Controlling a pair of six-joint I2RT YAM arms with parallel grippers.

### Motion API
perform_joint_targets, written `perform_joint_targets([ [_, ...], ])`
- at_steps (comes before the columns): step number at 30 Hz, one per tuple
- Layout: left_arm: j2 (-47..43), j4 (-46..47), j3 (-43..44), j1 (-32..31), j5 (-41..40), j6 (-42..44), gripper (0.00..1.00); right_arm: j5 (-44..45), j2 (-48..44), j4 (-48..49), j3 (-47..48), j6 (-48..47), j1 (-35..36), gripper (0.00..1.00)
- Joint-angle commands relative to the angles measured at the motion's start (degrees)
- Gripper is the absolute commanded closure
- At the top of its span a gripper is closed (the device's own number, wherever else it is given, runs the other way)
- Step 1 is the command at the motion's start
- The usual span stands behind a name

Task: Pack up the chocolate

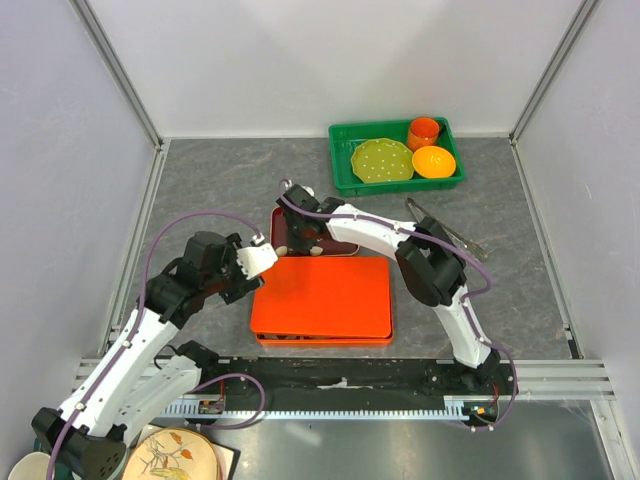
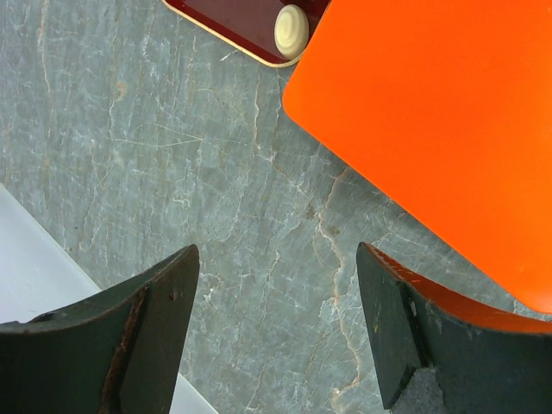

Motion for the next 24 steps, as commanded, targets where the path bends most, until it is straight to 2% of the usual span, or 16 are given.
perform_joint_targets([
  [1,-0.51,1.44,0.66,0.49,-0.87,-0.64,0.20,-2.34,-0.62,3.20,-0.04,0.86,1.50,1.00],
  [13,-1.30,1.36,0.57,0.84,-0.69,-0.20,0.20,-2.96,-4.57,4.61,-4.61,0.68,2.65,1.00],
  [20,-1.39,1.44,0.22,0.84,-0.96,0.06,0.20,0.20,-3.17,2.16,0.21,0.42,2.38,1.00],
  [24,-1.74,2.14,-1.97,0.92,-1.92,0.86,0.20,3.36,-5.52,0.31,1.89,0.07,0.72,1.00],
])
